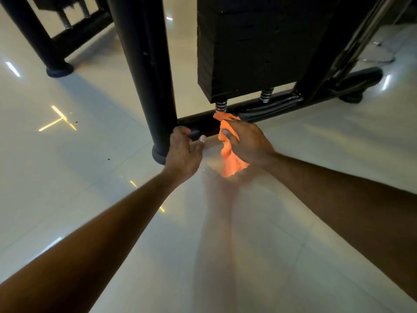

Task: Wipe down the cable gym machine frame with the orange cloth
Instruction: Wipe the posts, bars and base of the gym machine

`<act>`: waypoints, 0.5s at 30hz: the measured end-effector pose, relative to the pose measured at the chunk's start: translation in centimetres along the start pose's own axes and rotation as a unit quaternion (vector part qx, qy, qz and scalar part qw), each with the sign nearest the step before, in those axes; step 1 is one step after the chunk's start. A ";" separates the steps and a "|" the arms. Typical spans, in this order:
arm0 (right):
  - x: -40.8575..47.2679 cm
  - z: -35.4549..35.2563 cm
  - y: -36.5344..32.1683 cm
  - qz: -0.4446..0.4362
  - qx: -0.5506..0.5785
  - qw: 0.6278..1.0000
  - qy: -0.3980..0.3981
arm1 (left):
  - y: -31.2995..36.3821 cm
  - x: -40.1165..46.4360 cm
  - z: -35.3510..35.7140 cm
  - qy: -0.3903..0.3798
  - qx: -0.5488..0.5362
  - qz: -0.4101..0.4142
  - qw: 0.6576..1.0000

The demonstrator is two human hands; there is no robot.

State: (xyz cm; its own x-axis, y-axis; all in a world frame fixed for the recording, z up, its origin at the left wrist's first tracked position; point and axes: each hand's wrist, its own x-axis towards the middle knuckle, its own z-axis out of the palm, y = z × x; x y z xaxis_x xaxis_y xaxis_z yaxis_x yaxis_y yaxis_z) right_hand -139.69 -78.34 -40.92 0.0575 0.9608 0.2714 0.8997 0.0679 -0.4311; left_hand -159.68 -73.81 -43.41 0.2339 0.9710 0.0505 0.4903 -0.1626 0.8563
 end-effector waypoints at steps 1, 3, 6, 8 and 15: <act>-0.4 -0.6 0.5 0.008 -0.003 1.000 0.001 | 0.8 0.0 0.3 -0.006 -0.004 -0.002 1.000; -1.1 -1.5 1.8 0.037 -0.013 0.999 0.009 | 1.7 0.2 1.1 -0.021 0.000 0.003 1.000; -1.4 -2.6 3.2 0.070 -0.013 0.997 0.019 | 2.1 0.9 2.2 -0.036 0.015 0.004 0.999; -1.2 -3.1 3.7 0.083 0.006 0.996 0.024 | 2.1 1.8 2.9 -0.042 0.029 0.016 0.999; 3.4 -1.5 5.7 0.111 0.062 0.988 0.084 | 1.0 6.3 4.3 -0.026 0.054 0.084 0.995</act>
State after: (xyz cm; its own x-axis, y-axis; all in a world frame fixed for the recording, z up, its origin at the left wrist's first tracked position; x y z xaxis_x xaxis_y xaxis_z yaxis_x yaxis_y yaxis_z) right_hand -133.74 -75.11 -41.21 0.3278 0.8985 0.2920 0.7971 -0.0972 -0.5959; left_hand -154.14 -68.62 -44.42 0.3618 0.9184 0.1601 0.5272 -0.3432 0.7773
